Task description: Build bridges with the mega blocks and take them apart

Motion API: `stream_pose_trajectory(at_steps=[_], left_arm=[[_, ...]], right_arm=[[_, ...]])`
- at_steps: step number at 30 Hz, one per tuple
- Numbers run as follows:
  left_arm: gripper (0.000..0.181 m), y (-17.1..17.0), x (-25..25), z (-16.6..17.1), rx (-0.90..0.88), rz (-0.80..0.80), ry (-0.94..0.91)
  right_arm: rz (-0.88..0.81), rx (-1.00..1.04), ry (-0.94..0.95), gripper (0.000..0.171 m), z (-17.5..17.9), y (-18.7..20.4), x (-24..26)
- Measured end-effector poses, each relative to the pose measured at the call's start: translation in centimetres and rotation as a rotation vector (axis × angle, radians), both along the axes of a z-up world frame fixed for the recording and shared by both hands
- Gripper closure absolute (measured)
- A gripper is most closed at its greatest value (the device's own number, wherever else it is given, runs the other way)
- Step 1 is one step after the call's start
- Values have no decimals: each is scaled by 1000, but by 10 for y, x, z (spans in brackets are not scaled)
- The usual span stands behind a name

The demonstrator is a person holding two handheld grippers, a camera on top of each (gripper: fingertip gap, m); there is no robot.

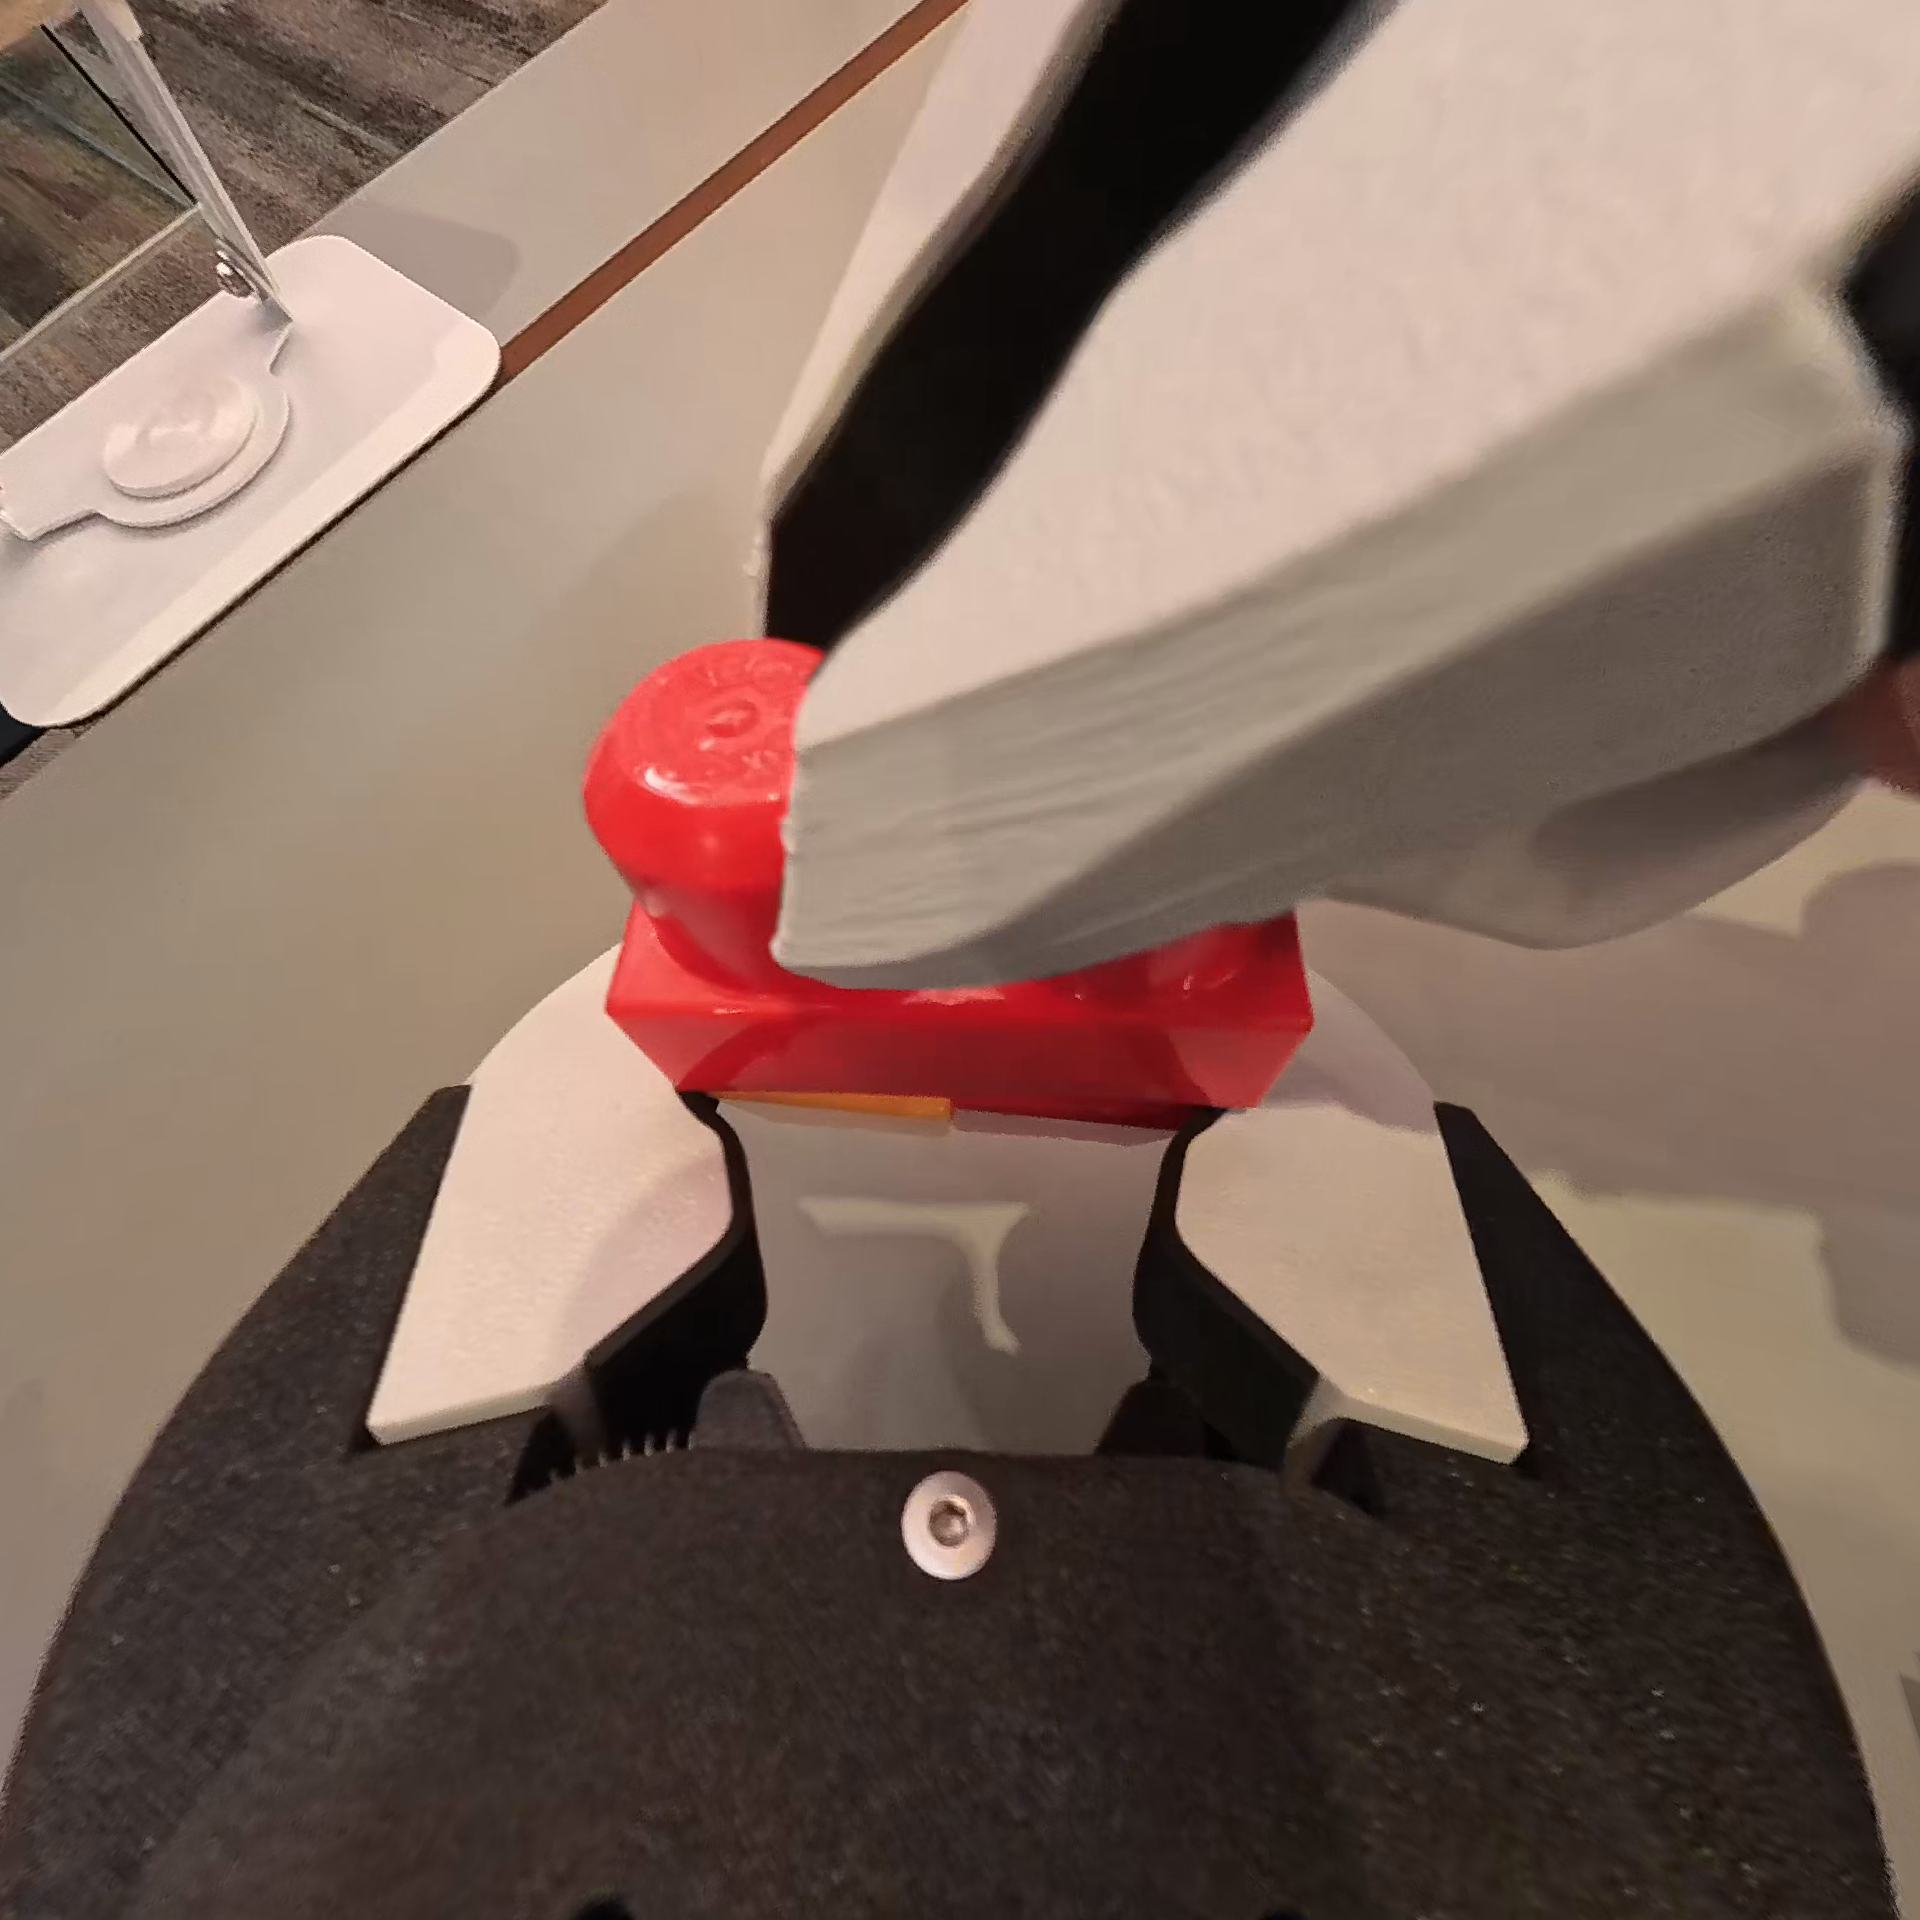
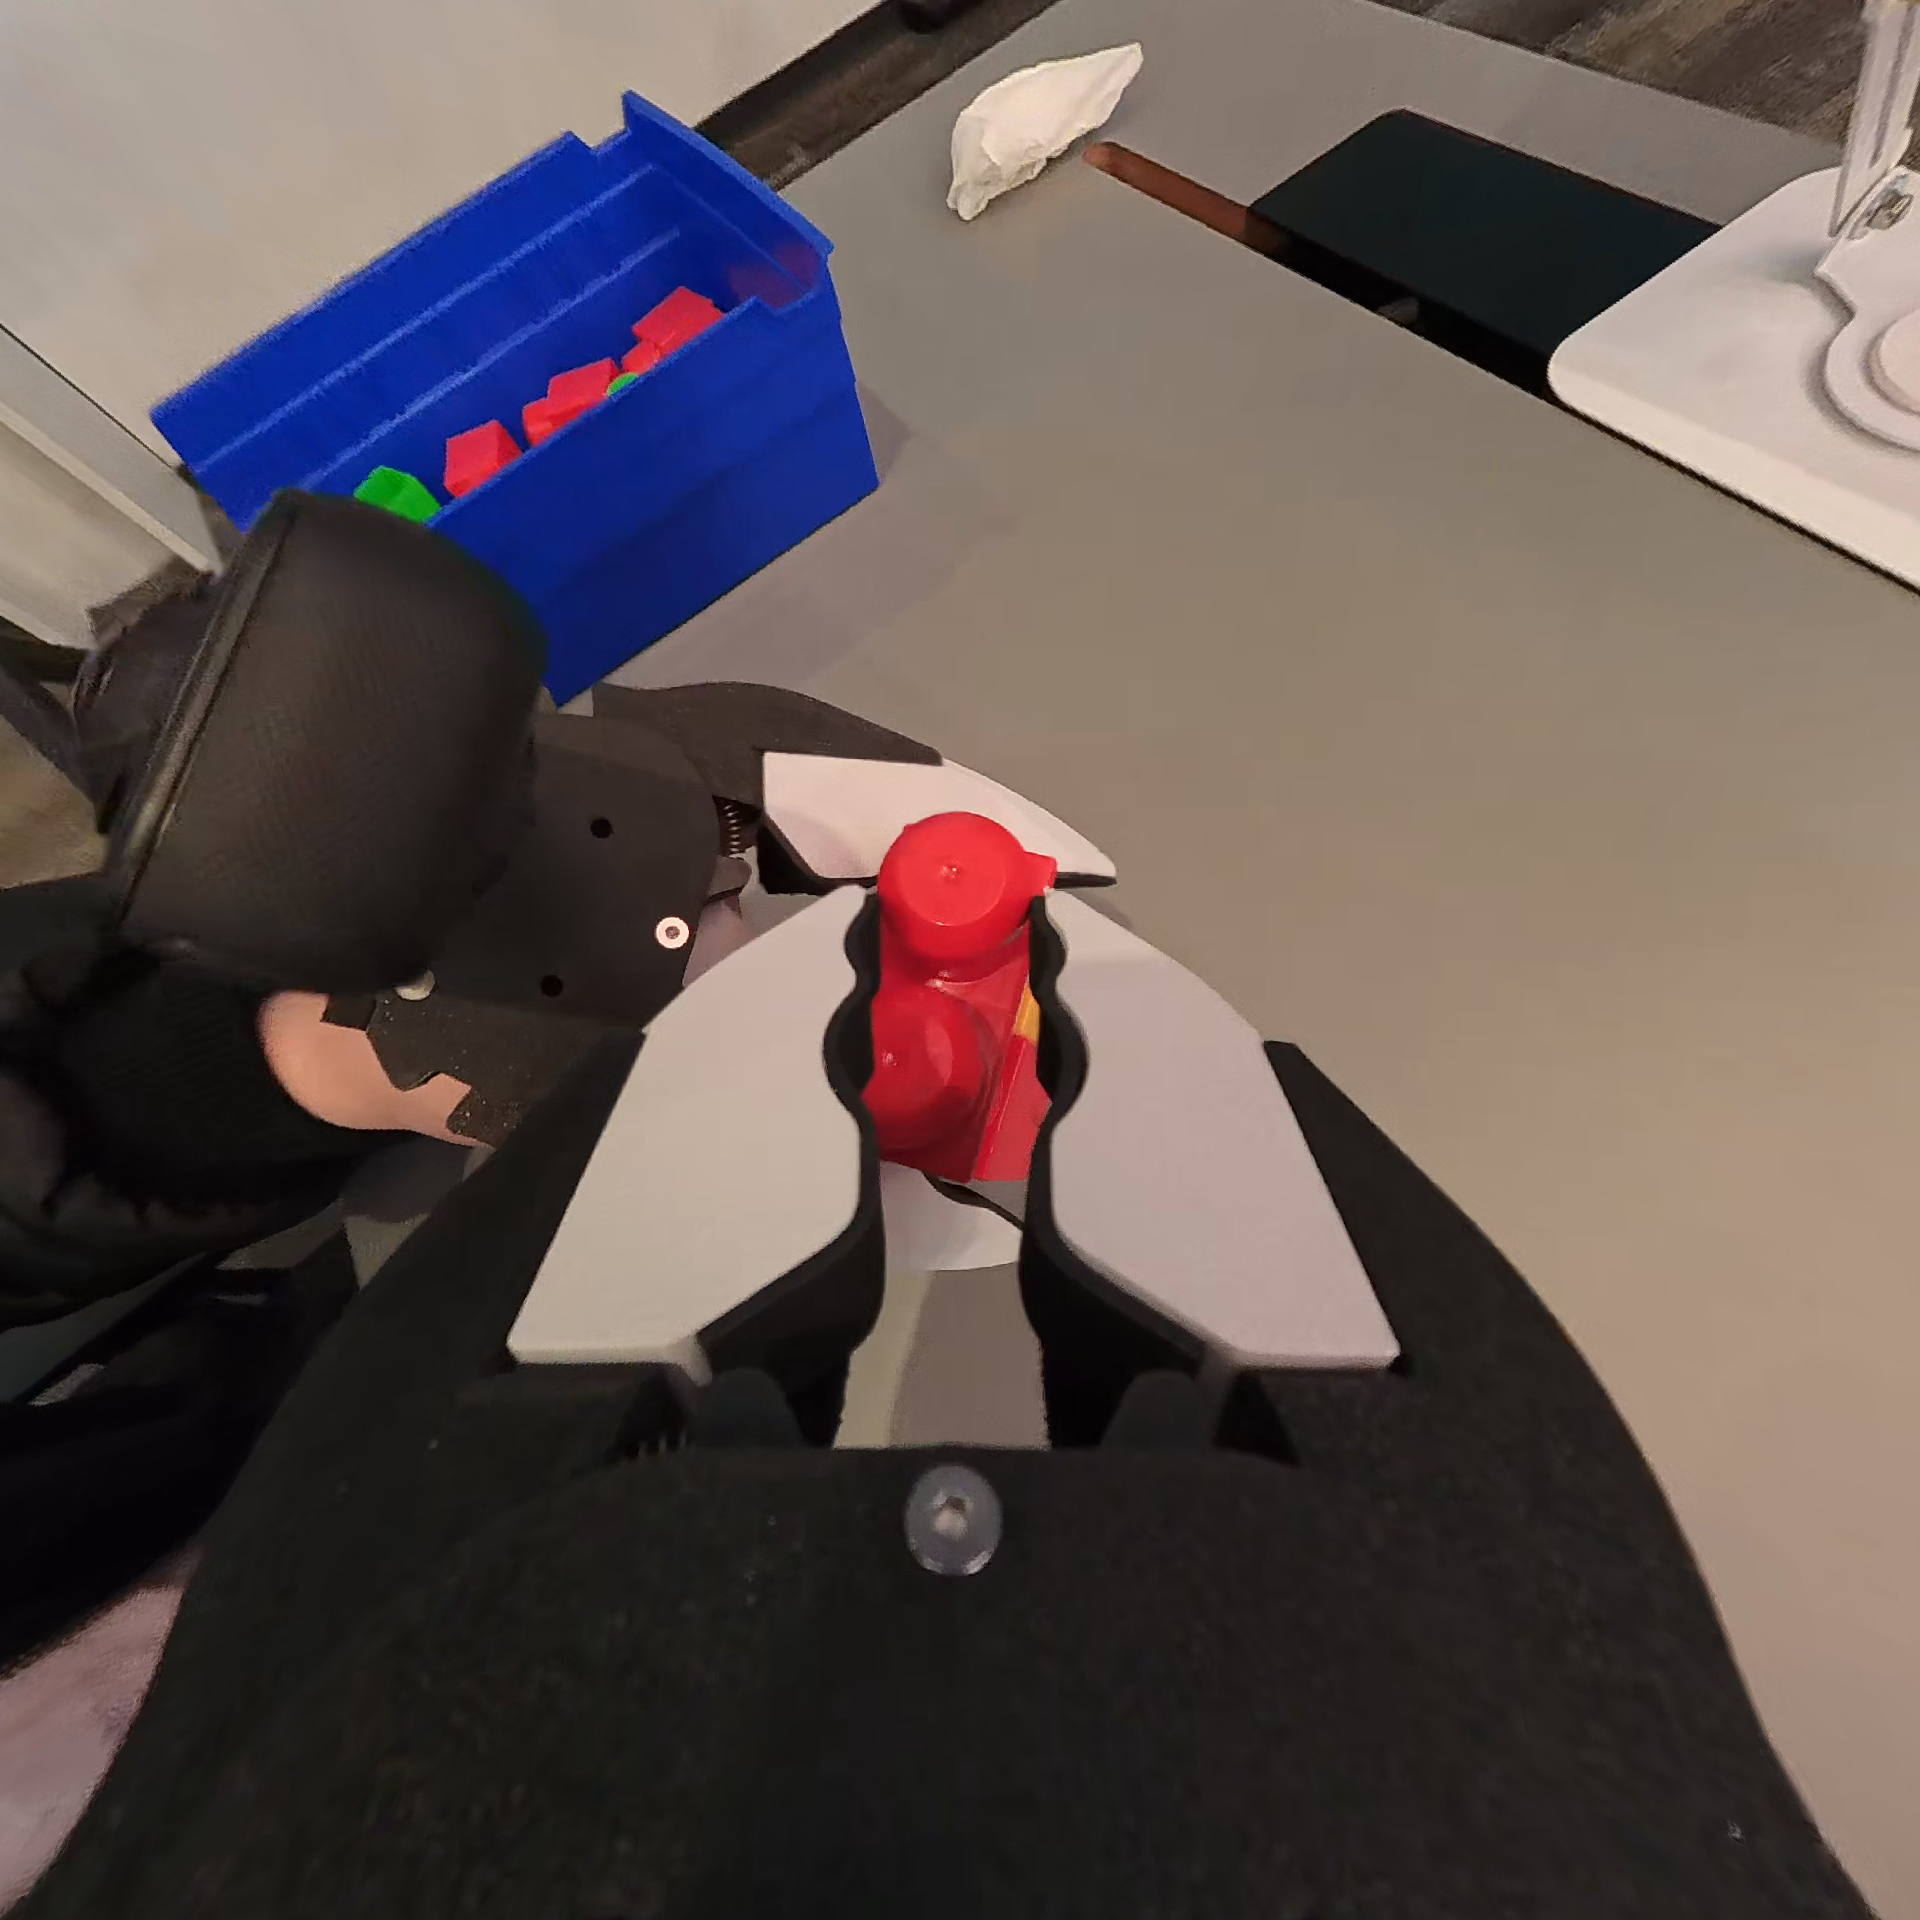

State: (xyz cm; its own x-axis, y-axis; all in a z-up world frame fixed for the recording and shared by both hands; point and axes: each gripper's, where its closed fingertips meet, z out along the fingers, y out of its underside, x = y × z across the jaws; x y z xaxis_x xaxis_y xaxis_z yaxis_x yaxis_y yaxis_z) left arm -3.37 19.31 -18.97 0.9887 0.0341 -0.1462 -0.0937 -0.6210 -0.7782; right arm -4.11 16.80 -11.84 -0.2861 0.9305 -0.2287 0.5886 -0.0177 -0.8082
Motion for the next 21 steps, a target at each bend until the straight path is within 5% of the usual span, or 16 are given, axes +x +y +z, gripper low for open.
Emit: stream_pose_trajectory(at_steps=[1, 11, 21], left_arm=[[92, 0, 0, 1, 4, 3, -11], [92, 1, 2, -20, -23, -4, -74], [92, -4, 4, -43, -97, -18, -106]], right_arm=[[1, 25, -5, 144, 0, 0, 0], [2, 213, -60, 145, -17, -1, -2], [-23, 128, -60, 145, -39, 0, -3]])
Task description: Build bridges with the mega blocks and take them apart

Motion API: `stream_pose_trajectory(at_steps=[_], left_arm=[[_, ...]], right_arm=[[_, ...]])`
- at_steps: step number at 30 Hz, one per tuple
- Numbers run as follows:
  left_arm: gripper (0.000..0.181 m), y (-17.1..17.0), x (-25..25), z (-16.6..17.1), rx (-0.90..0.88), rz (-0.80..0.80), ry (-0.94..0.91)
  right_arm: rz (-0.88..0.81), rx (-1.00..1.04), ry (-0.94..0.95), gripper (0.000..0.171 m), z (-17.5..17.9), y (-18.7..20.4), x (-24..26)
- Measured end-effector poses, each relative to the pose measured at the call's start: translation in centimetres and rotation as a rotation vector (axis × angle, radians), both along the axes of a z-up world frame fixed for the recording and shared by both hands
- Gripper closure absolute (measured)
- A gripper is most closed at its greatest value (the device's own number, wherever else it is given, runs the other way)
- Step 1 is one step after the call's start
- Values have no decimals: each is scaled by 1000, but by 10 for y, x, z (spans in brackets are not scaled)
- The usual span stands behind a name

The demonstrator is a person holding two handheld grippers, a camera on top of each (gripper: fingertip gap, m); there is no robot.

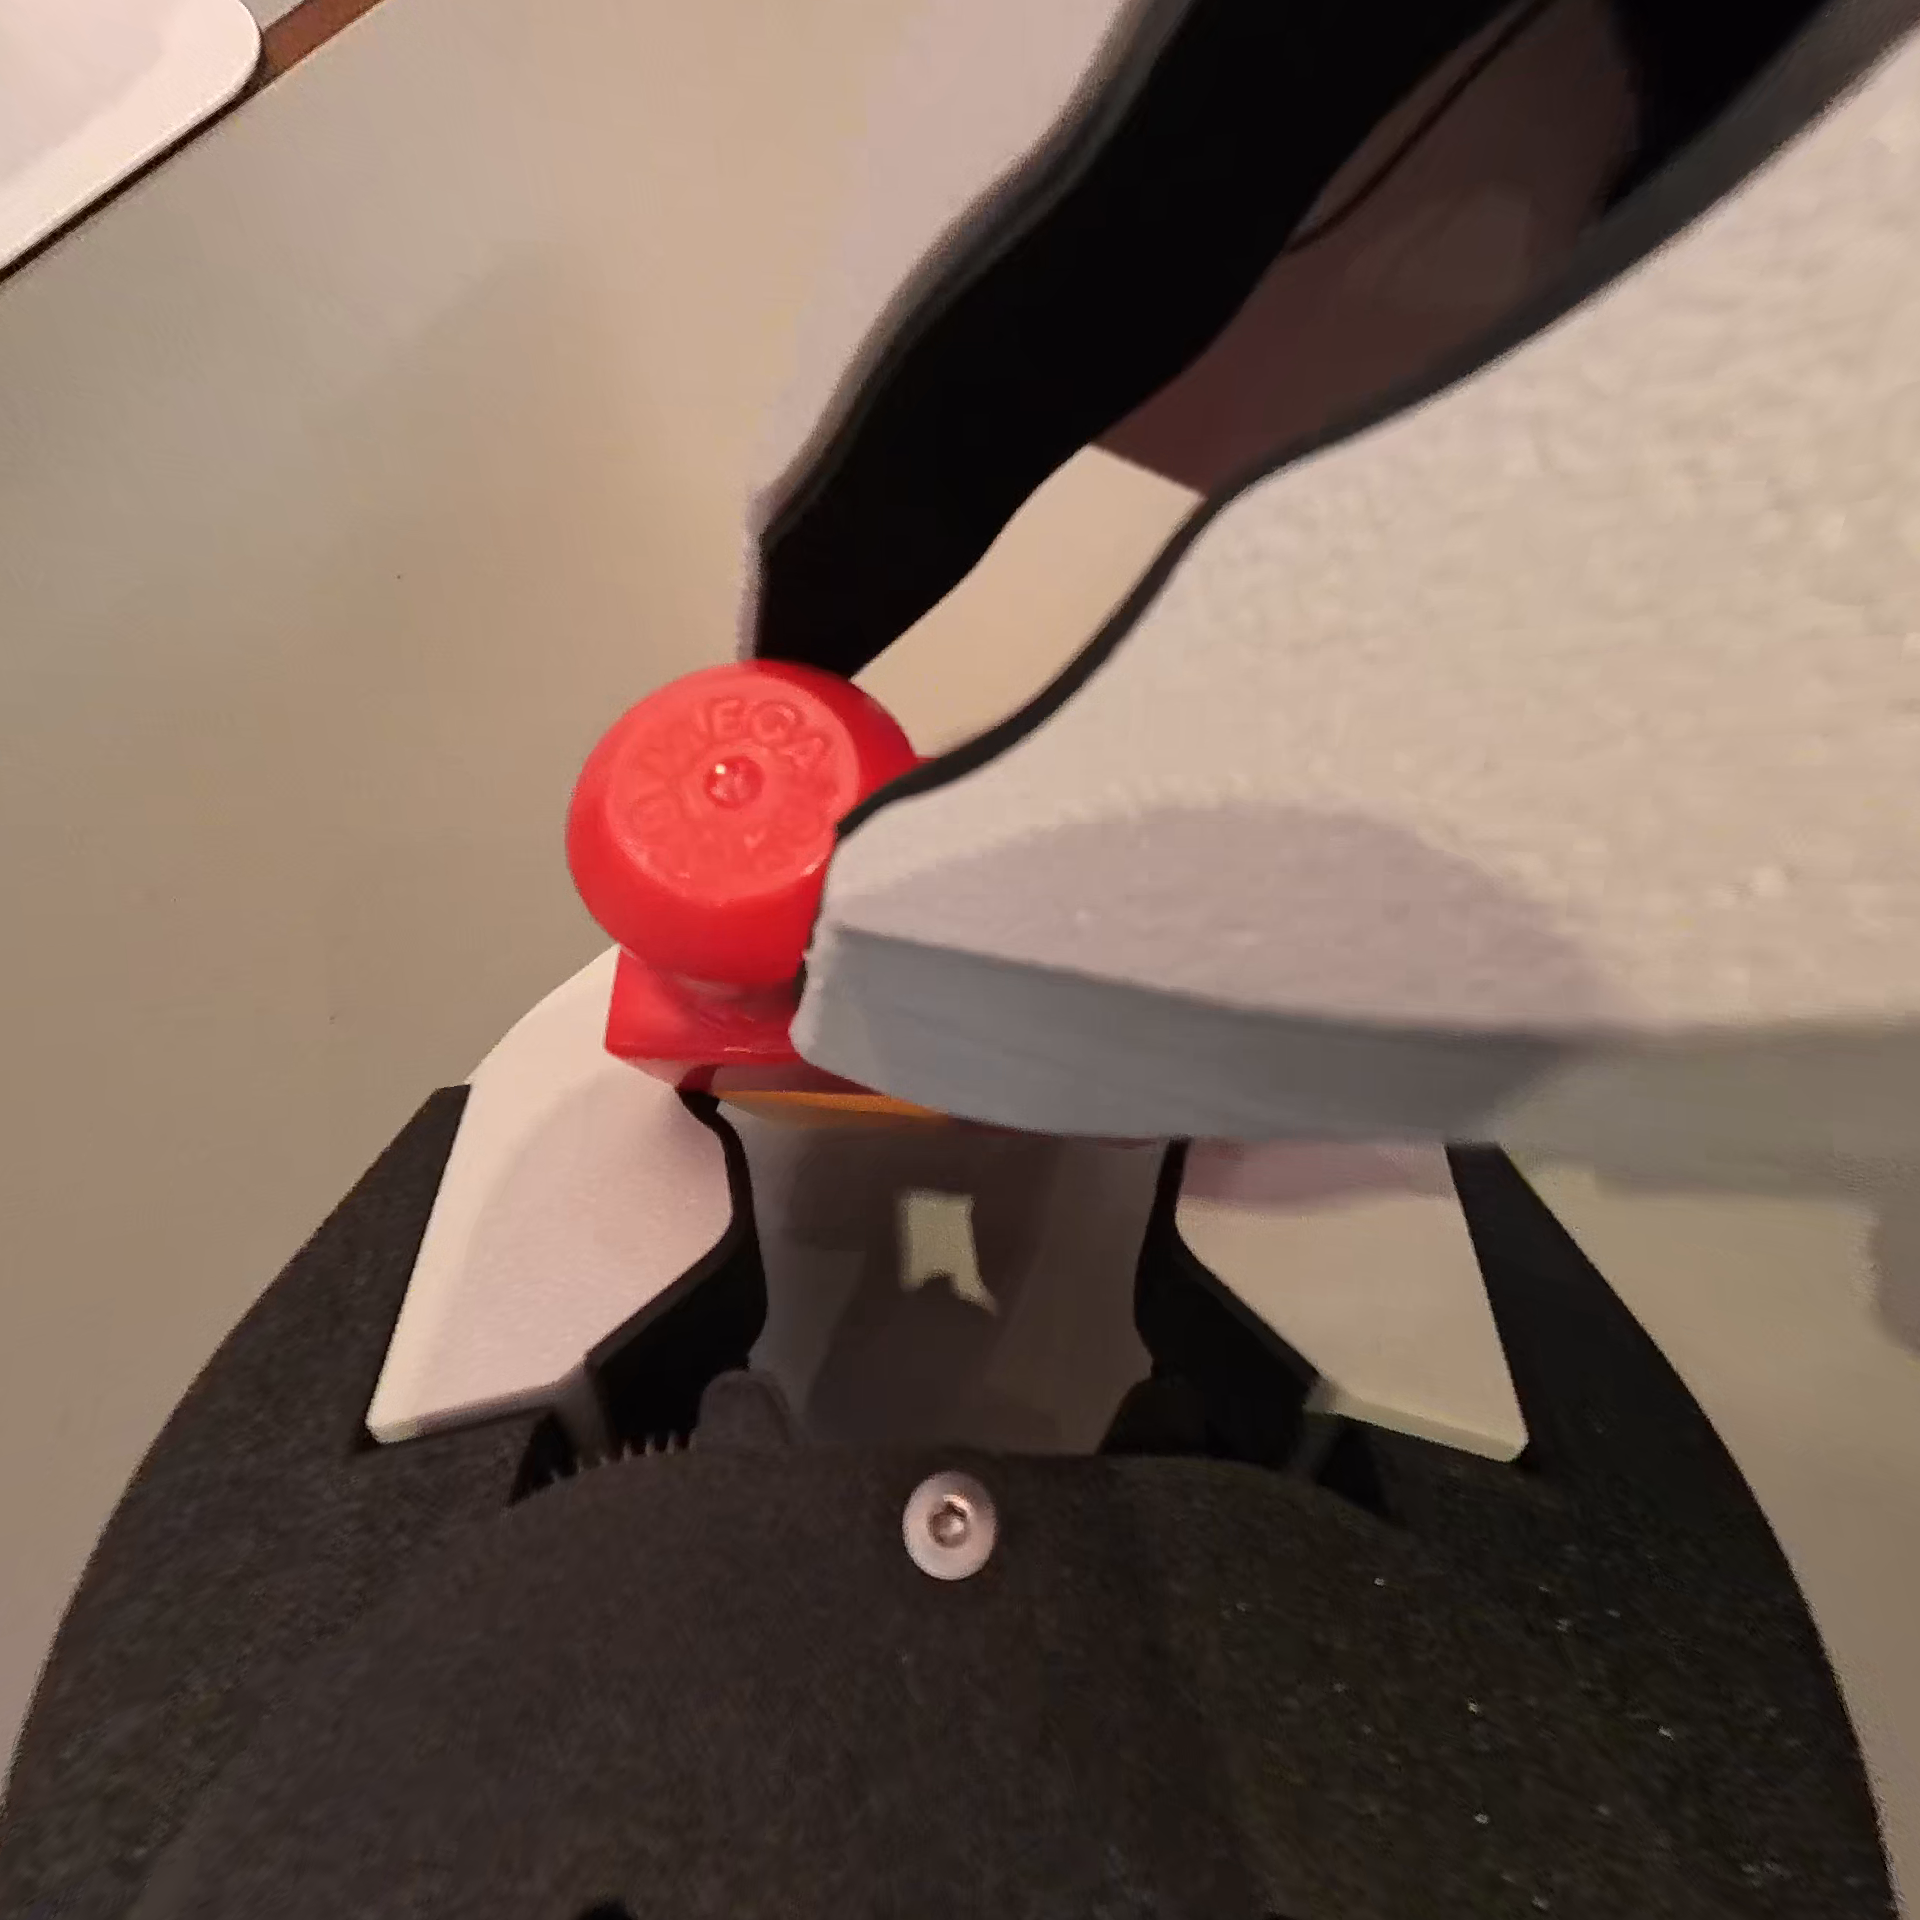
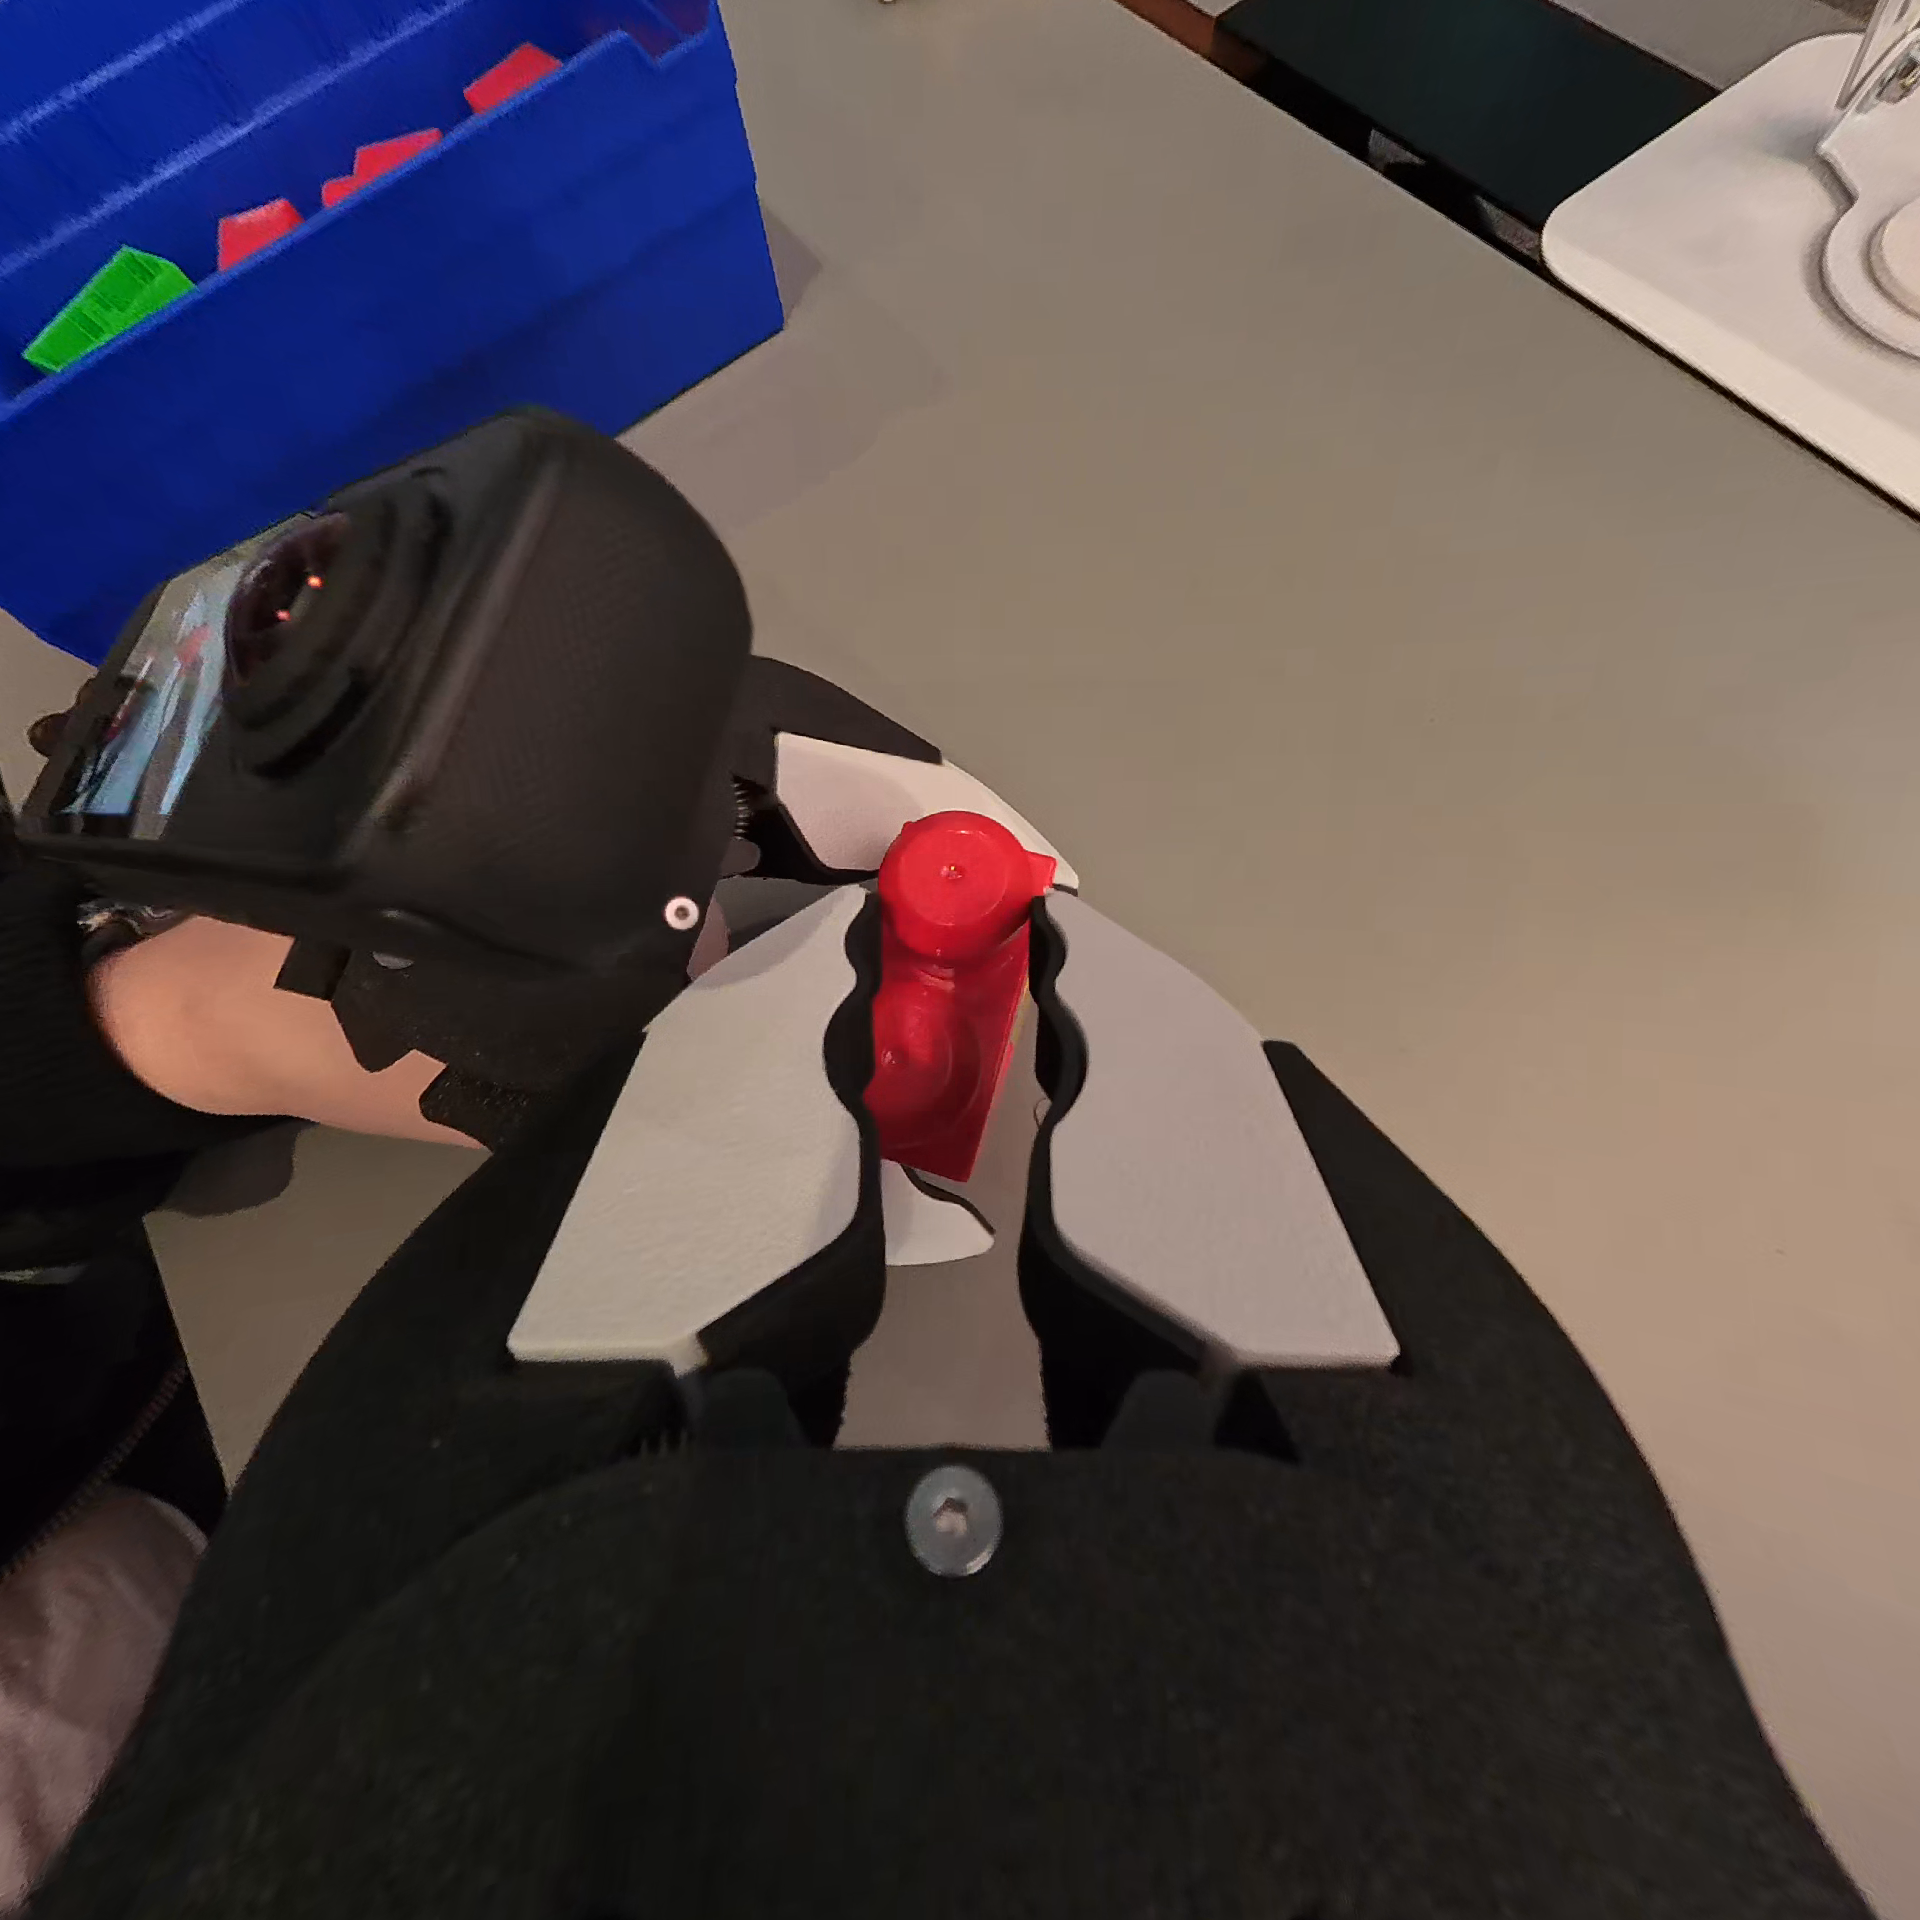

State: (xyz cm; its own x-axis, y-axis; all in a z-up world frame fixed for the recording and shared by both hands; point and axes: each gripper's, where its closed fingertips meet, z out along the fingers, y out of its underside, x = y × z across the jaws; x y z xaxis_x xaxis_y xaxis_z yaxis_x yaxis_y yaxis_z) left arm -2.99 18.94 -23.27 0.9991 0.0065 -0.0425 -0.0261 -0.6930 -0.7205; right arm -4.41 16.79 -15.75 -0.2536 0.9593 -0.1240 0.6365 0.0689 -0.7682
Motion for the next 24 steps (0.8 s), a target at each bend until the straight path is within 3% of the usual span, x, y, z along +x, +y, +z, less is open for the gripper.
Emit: stream_pose_trajectory(at_steps=[7, 19, 24], left_arm=[[92, -1, -3, 6, 7, 9, 45], [91, 2, -2, 30, 103, 14, 65], [92, -3, 5, 38, 112, -41, 66]], right_arm=[[-8, -22, 32, 145, 6, -1, -1], [15, 176, 130, 145, 28, -6, 1], [17, 51, 118, 145, 32, -6, 8]])
